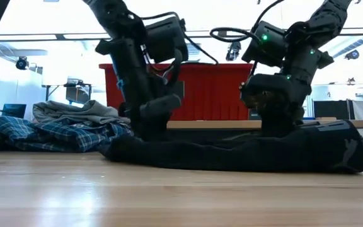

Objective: Fold Laundry from Bin
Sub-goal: Fold the black underwear

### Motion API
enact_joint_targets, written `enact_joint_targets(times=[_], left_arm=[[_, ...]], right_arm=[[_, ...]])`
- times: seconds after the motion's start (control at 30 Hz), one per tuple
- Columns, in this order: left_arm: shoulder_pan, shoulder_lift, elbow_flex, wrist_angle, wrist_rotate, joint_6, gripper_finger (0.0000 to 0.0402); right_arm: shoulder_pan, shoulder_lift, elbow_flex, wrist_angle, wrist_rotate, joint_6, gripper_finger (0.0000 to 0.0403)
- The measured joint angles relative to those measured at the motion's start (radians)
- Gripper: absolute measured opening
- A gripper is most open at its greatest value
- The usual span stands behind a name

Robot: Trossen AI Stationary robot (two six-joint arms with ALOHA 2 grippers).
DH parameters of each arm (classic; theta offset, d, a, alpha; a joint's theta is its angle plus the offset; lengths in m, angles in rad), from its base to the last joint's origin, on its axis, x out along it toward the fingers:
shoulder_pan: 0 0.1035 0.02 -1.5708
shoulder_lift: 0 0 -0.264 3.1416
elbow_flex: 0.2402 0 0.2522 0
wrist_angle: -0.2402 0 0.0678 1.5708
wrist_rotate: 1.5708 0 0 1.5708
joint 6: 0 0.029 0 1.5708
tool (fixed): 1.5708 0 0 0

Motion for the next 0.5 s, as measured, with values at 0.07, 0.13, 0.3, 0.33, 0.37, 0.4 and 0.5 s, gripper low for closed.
enact_joint_targets(times=[0.07,0.13,0.3,0.33,0.37,0.4,0.5], left_arm=[[0.000,-0.003,-0.026,0.012,-0.001,-0.024,0.0170],[0.000,-0.003,-0.039,0.017,0.000,-0.036,0.0170],[0.000,-0.007,-0.031,0.007,0.001,-0.034,0.0170],[0.000,-0.006,-0.023,0.003,0.001,-0.030,0.0170],[0.000,-0.006,-0.016,0.000,0.001,-0.022,0.0170],[0.000,-0.005,-0.007,-0.006,0.001,-0.010,0.0170],[0.002,-0.001,0.014,-0.017,0.001,0.012,0.0170]], right_arm=[[-0.004,-0.020,0.002,-0.064,0.033,0.014,0.0009],[-0.005,-0.050,-0.001,-0.109,0.034,0.029,0.0009],[-0.012,-0.128,-0.001,-0.046,0.033,0.029,0.0009],[-0.019,-0.130,-0.001,-0.021,0.035,0.023,0.0009],[-0.028,-0.127,-0.001,0.004,0.035,0.016,0.0009],[-0.036,-0.114,-0.001,0.029,0.037,0.011,0.0009],[-0.058,-0.066,-0.001,0.048,0.030,0.004,0.0009]])
